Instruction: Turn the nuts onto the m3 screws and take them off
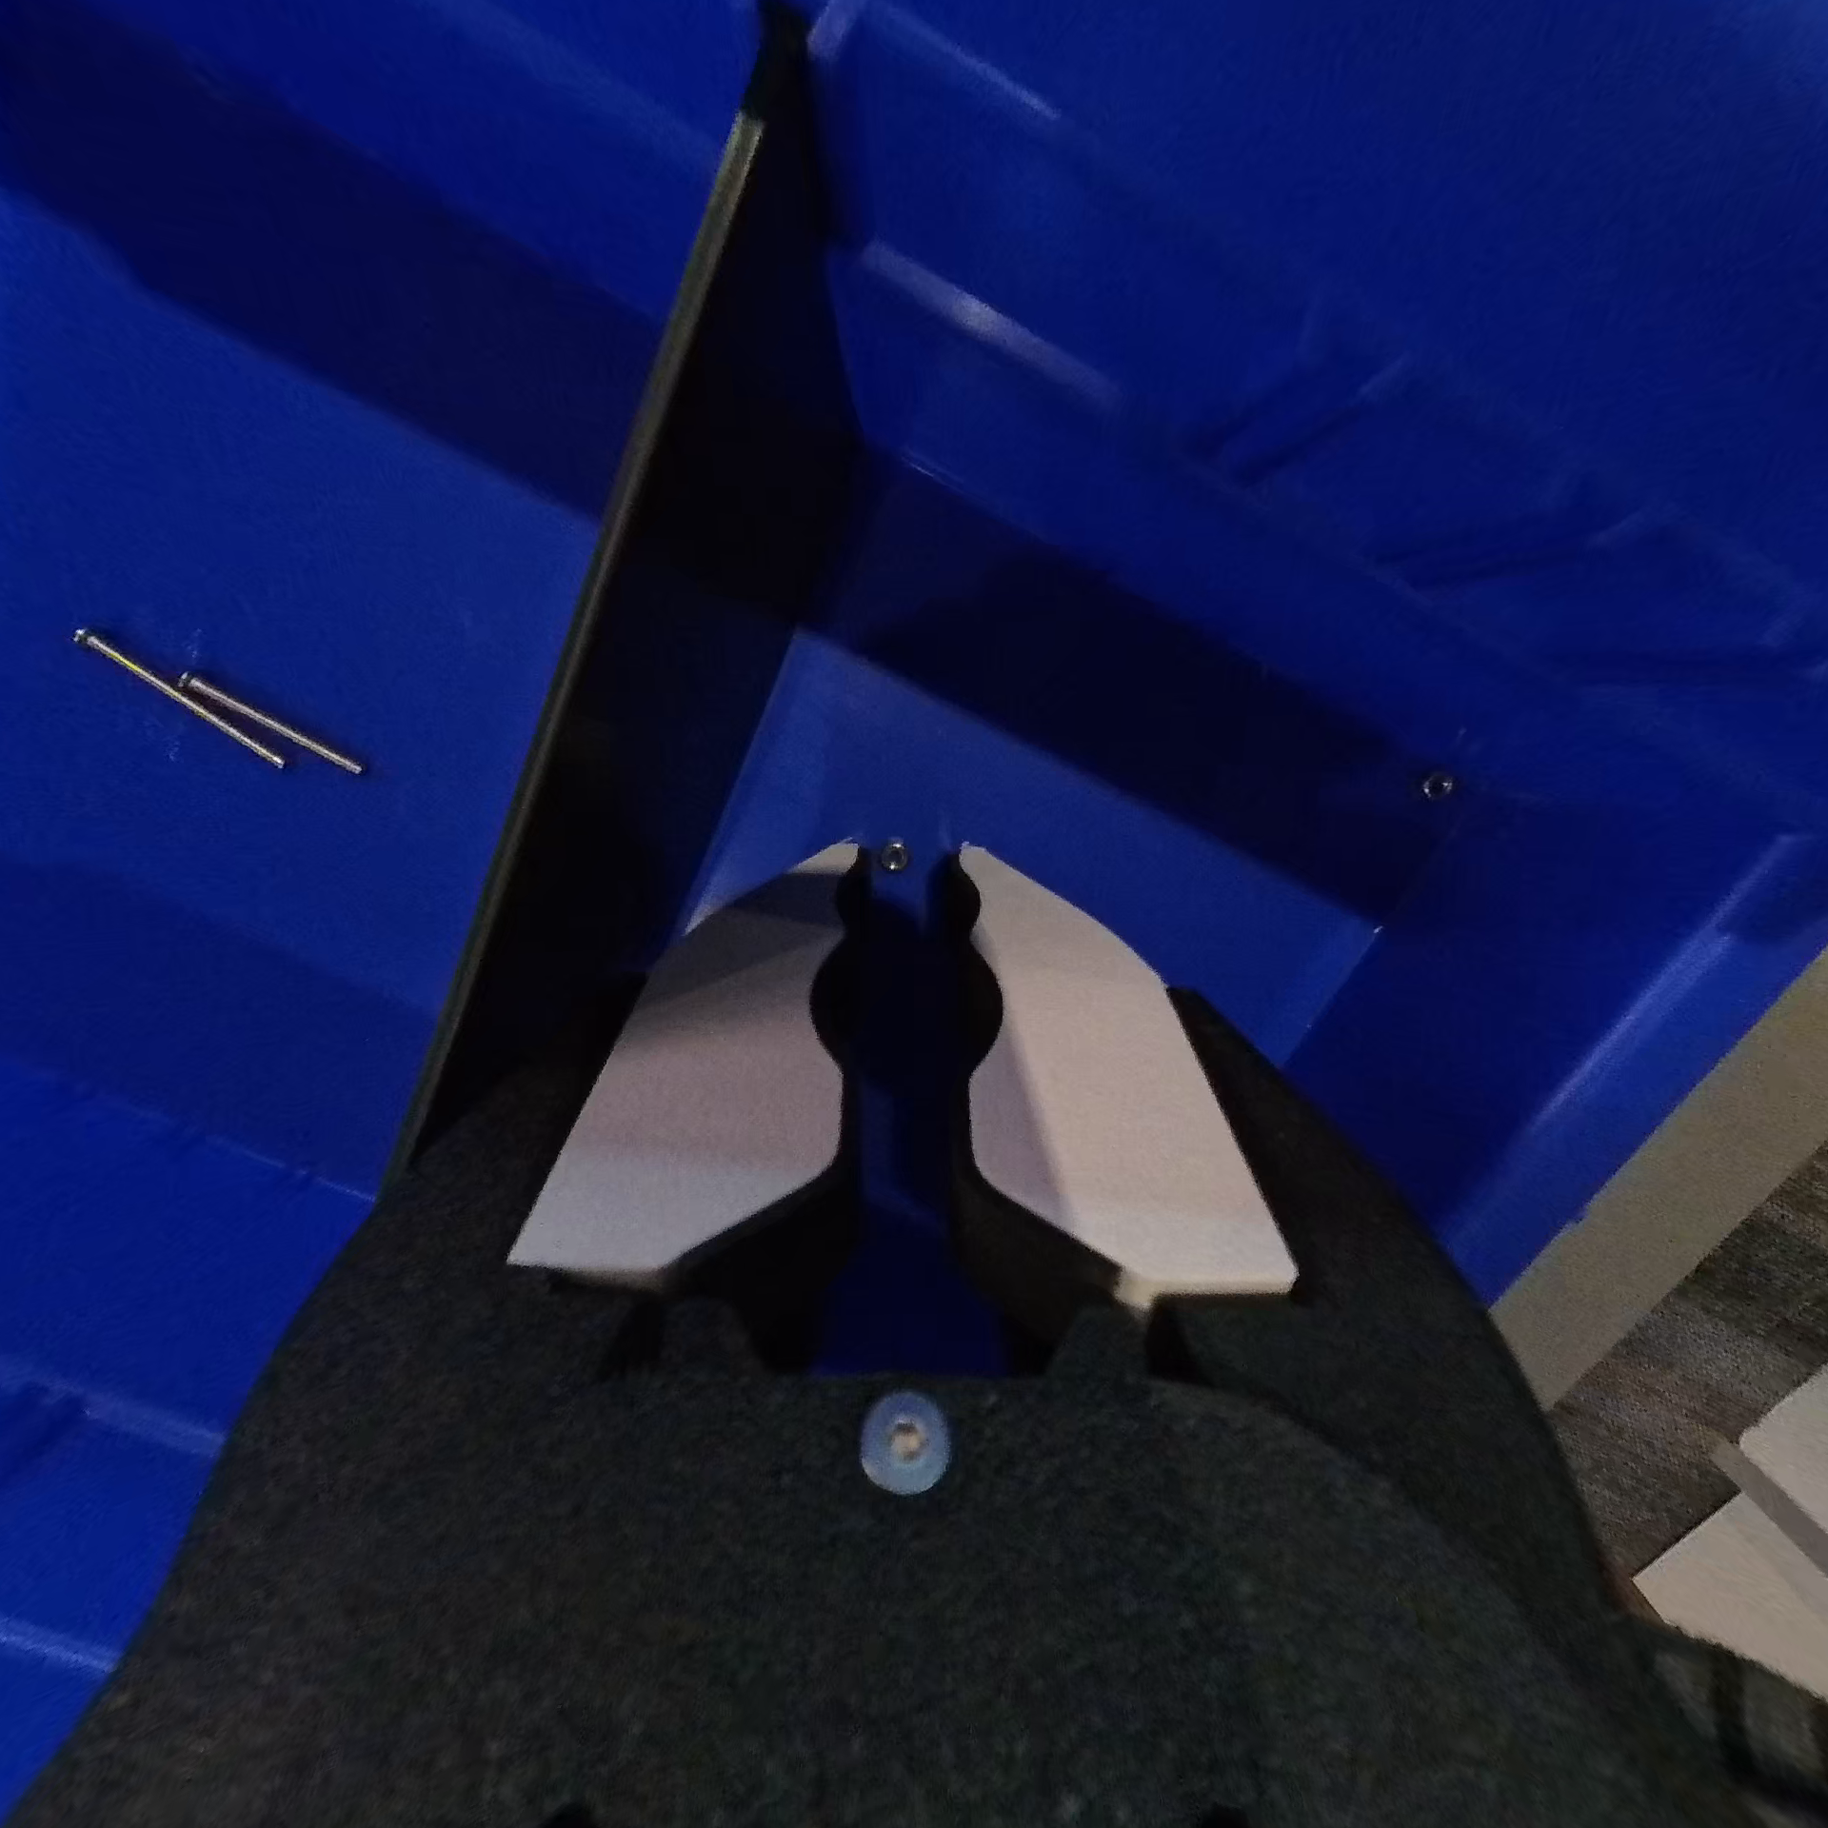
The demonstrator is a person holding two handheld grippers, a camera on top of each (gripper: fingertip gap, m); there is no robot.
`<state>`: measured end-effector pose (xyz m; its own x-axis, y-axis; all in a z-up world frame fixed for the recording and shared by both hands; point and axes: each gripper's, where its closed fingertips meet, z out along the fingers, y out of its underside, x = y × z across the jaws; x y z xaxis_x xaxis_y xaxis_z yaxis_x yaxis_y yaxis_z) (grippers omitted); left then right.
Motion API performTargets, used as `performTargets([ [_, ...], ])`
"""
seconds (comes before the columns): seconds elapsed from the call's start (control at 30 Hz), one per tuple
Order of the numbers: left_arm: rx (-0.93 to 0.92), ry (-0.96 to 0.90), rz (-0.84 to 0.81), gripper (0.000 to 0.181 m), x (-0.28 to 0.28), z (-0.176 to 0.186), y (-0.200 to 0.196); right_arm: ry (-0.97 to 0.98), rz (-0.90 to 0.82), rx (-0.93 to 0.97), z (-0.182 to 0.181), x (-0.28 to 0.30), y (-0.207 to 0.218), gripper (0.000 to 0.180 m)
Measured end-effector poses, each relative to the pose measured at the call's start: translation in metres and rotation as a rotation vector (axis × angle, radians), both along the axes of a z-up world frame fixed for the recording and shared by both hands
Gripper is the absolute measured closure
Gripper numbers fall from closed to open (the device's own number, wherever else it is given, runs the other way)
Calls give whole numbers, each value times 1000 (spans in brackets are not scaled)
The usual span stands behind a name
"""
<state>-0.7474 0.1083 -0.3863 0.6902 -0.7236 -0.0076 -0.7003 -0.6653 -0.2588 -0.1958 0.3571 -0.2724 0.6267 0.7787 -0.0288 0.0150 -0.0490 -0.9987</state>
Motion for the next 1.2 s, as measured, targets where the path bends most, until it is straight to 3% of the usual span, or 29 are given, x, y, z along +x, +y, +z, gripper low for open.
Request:
performTargets([
  [0.83, 20, 14, 24, 175, -4, 3, -1, 16, -5, 6, 3, 2, 0, 110],
  [1.0, 76, -41, 66, 175, -5, 27, -3, 14, 2, 4, 2, 0, 0, 110],
  [1.2, 138, -59, 80, 176, 9, 86, 1, 17, 8, 5, 3, -2, 0, 110],
])
